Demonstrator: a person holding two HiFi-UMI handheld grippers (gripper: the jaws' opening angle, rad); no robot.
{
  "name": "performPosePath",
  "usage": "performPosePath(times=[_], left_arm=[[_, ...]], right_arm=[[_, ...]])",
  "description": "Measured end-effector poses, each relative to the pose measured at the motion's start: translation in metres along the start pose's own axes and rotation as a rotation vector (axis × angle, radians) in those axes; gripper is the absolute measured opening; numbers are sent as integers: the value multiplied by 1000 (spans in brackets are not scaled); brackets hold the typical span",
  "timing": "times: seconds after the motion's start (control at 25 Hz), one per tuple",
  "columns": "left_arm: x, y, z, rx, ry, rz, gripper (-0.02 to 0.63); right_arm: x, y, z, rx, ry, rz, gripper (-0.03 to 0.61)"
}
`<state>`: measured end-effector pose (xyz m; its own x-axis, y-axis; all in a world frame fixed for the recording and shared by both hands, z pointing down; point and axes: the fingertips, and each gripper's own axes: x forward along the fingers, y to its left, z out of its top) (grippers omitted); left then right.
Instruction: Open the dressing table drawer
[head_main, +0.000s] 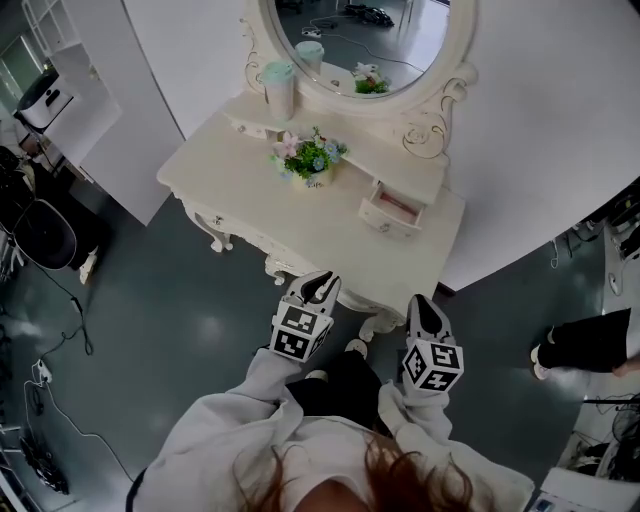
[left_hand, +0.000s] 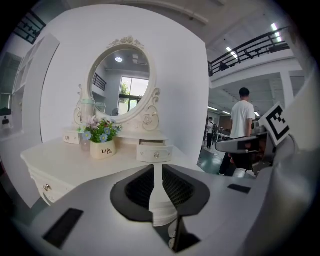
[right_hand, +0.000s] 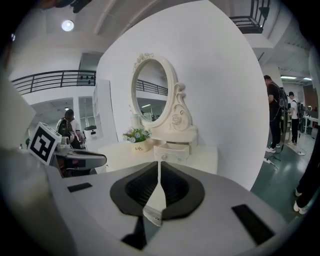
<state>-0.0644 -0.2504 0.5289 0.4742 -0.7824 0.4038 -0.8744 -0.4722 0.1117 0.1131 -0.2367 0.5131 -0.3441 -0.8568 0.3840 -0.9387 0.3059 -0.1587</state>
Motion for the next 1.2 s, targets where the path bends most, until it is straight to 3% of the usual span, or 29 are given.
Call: performPosePath(times=[0.36, 1.2], left_arm=[[-50, -20, 27, 65, -96, -58, 17], [-55, -30, 4, 30, -63, -85, 17]], right_arm=[[-28, 22, 8, -25, -51, 17, 41], [-45, 25, -2, -22, -44, 6, 38]])
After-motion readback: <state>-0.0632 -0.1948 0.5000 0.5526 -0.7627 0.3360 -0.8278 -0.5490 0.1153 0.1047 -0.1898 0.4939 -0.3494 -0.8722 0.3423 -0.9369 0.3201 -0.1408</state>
